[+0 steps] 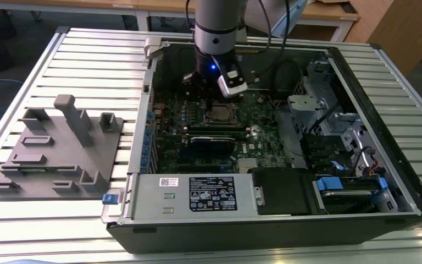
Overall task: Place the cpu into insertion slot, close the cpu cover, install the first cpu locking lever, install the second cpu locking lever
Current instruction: 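Close the cpu cover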
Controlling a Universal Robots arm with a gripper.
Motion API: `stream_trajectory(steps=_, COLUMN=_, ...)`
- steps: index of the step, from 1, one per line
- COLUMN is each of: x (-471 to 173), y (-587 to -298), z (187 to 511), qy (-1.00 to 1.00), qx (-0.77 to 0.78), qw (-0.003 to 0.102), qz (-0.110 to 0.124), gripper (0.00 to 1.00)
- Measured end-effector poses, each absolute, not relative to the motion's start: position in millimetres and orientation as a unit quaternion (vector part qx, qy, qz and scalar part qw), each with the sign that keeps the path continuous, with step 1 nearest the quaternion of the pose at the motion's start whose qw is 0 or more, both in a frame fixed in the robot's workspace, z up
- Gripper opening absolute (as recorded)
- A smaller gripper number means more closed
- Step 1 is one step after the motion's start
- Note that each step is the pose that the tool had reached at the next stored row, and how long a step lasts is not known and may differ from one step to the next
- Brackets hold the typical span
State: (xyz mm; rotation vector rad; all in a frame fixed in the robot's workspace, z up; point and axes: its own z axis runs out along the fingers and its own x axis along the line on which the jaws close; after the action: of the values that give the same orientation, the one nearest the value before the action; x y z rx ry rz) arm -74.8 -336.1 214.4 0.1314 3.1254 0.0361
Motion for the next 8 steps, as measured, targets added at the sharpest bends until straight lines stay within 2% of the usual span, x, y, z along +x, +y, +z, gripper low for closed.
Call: stream_trajectory(steps=8, x=-69.1, y=-334.0, z=214.1, qy=0.999, qx=0.042, qw=0.007, qz=0.012, gripper=0.1)
